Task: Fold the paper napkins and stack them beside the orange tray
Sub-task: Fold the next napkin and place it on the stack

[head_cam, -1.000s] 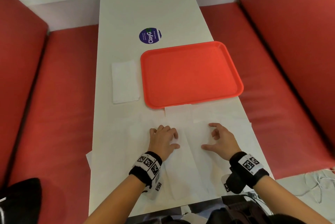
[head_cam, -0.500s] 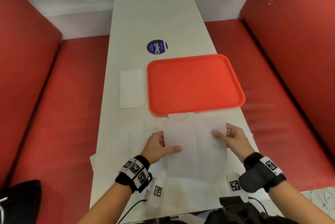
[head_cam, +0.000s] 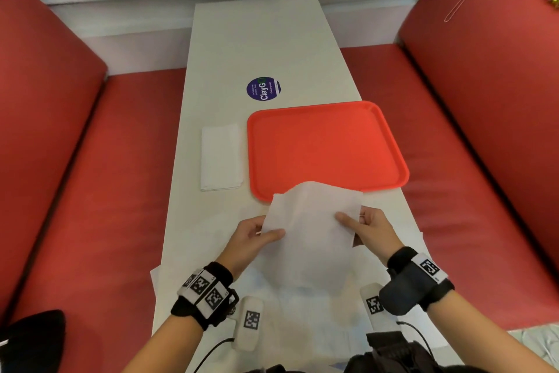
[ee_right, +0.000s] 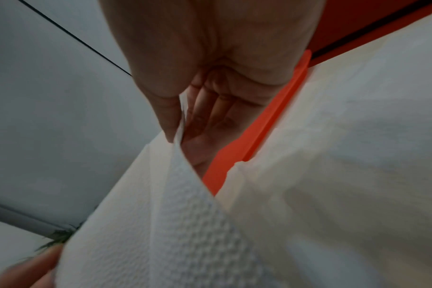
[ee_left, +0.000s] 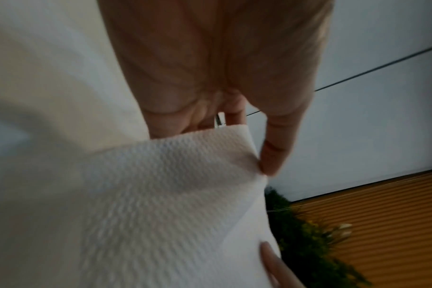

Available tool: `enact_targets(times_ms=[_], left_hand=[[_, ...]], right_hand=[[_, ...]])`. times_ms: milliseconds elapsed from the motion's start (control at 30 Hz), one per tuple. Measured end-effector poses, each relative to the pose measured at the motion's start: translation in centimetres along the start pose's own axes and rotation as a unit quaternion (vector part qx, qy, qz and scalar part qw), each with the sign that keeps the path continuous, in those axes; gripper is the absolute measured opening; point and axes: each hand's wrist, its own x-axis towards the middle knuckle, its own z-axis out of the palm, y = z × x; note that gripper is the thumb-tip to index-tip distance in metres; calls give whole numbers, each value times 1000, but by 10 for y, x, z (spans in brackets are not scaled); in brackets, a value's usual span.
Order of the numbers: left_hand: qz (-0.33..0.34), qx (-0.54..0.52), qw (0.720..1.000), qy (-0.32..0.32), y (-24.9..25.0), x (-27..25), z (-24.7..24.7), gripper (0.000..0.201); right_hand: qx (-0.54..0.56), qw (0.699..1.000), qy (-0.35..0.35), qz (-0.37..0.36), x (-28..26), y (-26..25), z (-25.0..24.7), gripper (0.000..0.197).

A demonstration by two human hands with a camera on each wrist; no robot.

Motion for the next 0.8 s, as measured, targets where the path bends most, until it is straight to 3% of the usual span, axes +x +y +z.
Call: enact_targets(times_ms=[67, 167, 233, 267, 367, 633, 800], left_hand=[[-26, -19, 999, -43, 13, -2, 4, 38], [-80, -81, 986, -125, 21, -2, 7, 83], [-64, -83, 985, -138, 21, 0, 11, 84], [-41, -66, 988, -134, 21, -2, 15, 71], [17, -10, 997, -81, 8, 5, 15, 16], [69, 79, 988, 114, 20, 27, -38, 38], [81, 112, 975, 176, 46, 50, -91, 41]], right_hand=[[15, 1000, -12, -3, 3, -7, 5, 14], [31, 999, -33, -9, 3, -18, 13, 15], [30, 999, -41, -12, 3, -21, 17, 17], [27, 999, -43, -11, 3, -22, 18, 17], [17, 999, -40, -7, 5, -20, 20, 15], [17, 998, -55, 30, 2, -17, 10, 25], [3, 998, -50, 34, 8, -13, 10, 25]])
